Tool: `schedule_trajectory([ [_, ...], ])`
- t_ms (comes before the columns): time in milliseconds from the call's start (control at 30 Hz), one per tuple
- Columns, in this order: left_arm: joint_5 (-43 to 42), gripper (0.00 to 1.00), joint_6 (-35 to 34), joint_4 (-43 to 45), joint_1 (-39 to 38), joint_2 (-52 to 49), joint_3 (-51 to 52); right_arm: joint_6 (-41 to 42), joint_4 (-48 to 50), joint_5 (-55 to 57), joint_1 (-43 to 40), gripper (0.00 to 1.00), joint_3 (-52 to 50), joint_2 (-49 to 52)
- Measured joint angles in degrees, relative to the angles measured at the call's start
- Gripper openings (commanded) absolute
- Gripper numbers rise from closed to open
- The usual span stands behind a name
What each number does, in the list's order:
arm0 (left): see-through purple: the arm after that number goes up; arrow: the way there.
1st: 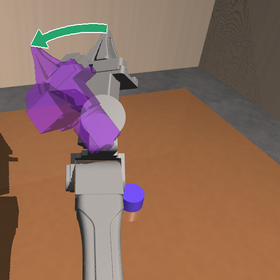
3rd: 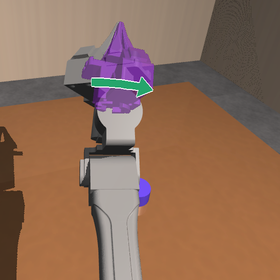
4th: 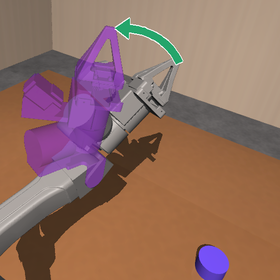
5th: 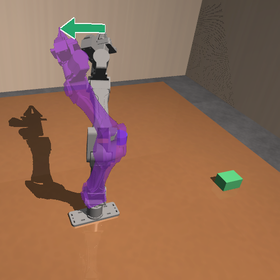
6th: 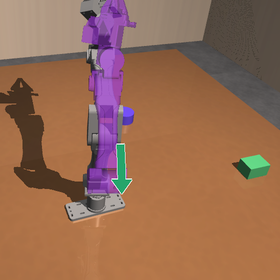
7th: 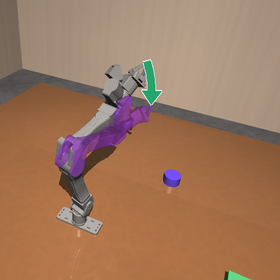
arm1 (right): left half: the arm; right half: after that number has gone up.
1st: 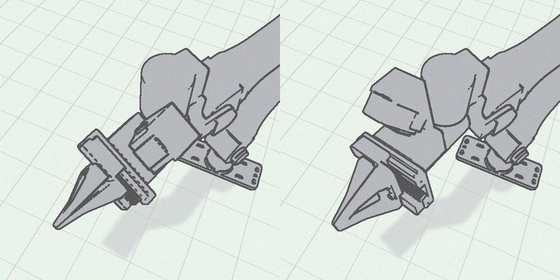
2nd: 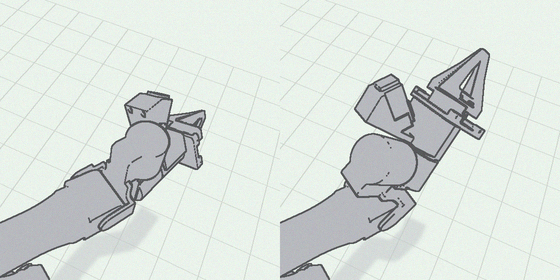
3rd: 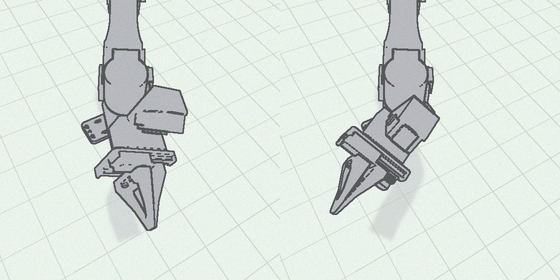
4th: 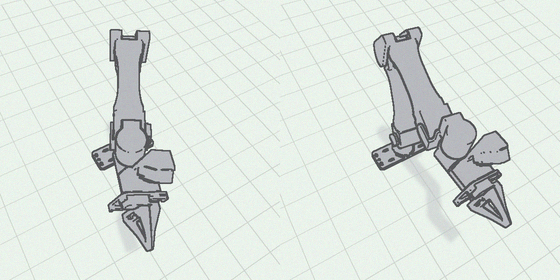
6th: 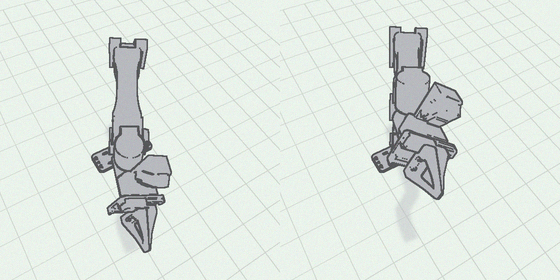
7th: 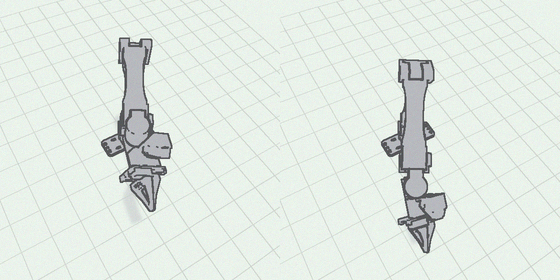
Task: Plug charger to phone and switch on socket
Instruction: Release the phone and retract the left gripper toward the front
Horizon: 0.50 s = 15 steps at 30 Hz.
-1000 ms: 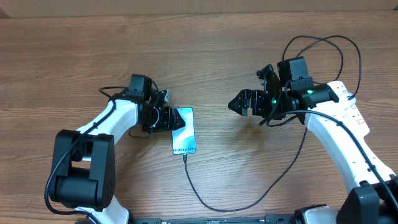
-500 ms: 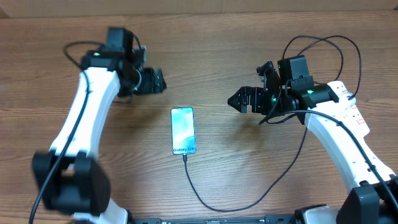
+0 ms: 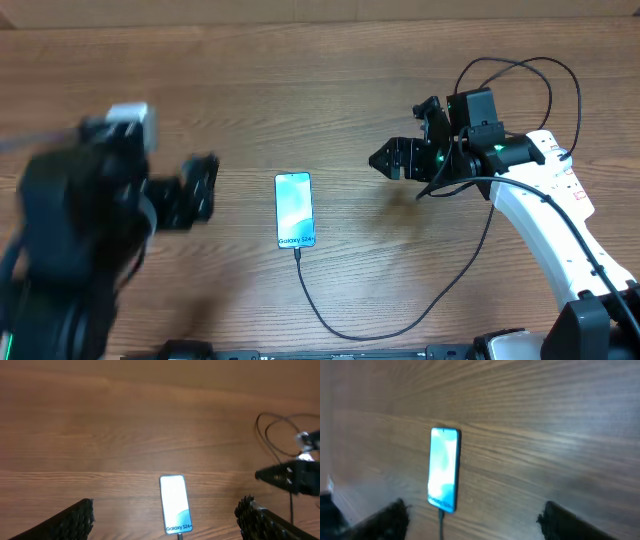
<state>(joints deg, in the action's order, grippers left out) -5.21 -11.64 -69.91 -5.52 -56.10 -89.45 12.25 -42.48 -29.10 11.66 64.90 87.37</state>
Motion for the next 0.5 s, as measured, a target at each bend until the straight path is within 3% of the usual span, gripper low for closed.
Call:
schedule_trajectory([
  [67, 1.05, 0.89, 0.0, -1.27, 0.0, 5.46, 1.27, -0.15, -0.04, 0.02, 0.0, 0.4, 0.0, 0.0],
  [100, 1.42, 1.0, -0.02, -1.92, 0.0, 8.31, 2.12, 0.13, -0.04, -0.04, -0.02, 0.33, 0.0, 0.0],
  [233, 2.34, 1.0, -0.42, -5.73, 0.0, 16.5, 4.81, -0.42, -1.51, 0.04, 0.0, 0.04, 0.0, 0.0],
  [500, 4.68, 1.0, -0.44, -12.92, 0.0, 20.7, 8.37, 0.63, -13.18, 8.28, -1.97, 0.04, 0.39, 0.0],
])
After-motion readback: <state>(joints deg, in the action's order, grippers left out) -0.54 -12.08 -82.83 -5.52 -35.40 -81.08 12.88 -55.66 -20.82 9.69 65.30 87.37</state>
